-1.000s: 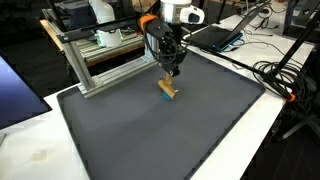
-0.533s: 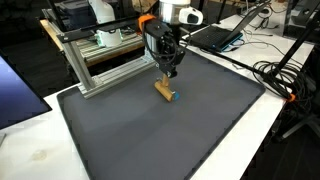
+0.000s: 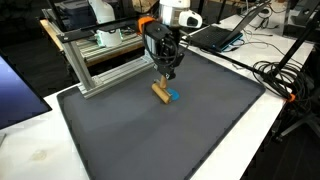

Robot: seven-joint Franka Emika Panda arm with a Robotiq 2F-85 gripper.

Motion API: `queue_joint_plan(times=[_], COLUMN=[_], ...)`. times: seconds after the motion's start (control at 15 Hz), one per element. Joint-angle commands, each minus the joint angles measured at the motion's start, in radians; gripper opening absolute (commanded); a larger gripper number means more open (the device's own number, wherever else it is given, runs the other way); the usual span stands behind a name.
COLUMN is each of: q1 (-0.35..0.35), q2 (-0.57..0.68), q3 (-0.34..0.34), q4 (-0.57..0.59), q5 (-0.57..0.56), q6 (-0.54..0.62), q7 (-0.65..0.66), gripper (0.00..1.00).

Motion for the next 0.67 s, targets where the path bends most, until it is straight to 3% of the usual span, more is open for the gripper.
queue_joint_plan(times=[0.0,0.4,0.6], q1=[0.005,0.024,0.011], q2=[0.050,0.022,-0.010], q3=[0.021,-0.017,-0.001], q4=[0.024,0.033,0.027], q5=[0.013,-0.065,-0.042], q6=[0.011,-0.012,-0.026], q7=[-0.014,0.088,0.068], gripper=[0.22,0.22,0.22])
